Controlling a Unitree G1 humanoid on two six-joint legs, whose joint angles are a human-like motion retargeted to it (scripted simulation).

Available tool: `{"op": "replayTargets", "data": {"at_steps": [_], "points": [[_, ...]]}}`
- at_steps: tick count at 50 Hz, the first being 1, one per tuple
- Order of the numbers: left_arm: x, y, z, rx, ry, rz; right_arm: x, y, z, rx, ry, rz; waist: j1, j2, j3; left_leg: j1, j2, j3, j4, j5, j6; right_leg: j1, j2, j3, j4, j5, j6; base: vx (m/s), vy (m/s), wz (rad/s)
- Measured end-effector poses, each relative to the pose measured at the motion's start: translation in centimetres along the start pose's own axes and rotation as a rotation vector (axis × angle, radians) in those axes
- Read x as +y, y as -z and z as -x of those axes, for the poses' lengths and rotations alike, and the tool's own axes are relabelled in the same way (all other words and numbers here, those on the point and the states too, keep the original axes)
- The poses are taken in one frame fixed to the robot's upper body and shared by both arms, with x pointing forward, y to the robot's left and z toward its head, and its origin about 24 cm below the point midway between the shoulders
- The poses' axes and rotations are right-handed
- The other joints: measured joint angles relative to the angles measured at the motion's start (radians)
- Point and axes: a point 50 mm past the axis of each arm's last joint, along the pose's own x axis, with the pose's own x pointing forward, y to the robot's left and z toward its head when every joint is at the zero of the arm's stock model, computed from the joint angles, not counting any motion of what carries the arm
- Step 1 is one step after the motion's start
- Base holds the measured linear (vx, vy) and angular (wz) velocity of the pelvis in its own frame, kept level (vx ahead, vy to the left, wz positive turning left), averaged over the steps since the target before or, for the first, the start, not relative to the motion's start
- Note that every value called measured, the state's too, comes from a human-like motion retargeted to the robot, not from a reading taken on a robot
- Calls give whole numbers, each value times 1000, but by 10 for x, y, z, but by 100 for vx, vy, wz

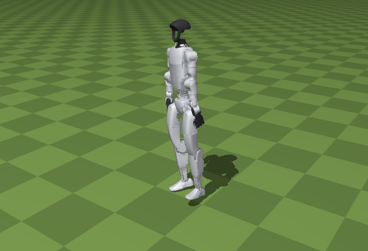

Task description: In place motions

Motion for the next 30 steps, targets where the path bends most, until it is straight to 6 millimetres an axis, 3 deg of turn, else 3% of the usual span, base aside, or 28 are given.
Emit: {"op": "replayTargets", "data": {"at_steps": [30], "points": [[0, 0, 0, 1, 1, 2, -1, 0, 0, -2, 6, 11, 1, 1, -1, -1, 1, -3, 1, 1, 1, 1, 1, -4, 0, -3, -2, 0, 0, 0]]}}
